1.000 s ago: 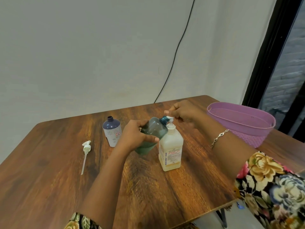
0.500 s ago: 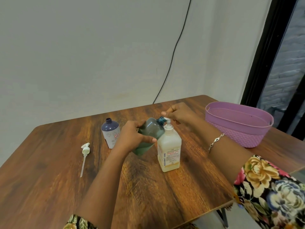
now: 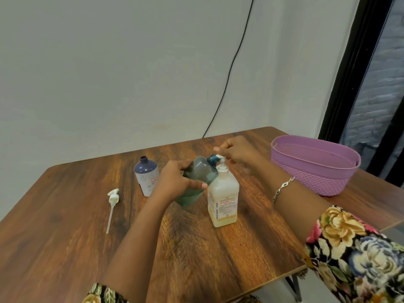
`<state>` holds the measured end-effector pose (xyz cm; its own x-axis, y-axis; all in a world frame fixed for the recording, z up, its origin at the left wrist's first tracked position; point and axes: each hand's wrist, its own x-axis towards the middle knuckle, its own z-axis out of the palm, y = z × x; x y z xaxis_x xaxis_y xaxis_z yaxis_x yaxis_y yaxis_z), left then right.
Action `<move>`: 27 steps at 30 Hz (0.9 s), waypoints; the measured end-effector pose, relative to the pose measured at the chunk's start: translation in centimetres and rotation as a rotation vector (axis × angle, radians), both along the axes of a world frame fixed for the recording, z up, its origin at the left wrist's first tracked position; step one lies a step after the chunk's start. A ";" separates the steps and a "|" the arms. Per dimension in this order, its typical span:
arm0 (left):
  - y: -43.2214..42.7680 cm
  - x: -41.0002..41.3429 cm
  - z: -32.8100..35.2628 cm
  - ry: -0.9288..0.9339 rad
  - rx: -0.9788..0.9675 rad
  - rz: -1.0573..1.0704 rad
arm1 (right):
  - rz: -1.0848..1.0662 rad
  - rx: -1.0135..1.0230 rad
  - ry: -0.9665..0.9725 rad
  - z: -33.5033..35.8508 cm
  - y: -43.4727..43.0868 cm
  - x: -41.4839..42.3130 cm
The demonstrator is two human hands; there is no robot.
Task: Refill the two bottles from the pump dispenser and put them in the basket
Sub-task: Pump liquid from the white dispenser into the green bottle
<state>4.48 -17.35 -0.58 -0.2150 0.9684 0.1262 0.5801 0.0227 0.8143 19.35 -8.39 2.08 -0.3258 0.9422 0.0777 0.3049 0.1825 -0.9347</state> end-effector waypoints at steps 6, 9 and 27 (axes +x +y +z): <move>0.1 -0.2 -0.1 0.023 0.000 -0.009 | 0.008 -0.025 0.034 -1.0 -0.2 0.1; 0.0 0.0 -0.6 0.021 -0.031 -0.006 | 0.020 -0.045 0.067 -1.4 -0.4 0.1; -0.3 0.3 -0.5 -0.064 -0.016 -0.016 | -0.043 0.023 0.007 -0.8 -0.1 0.2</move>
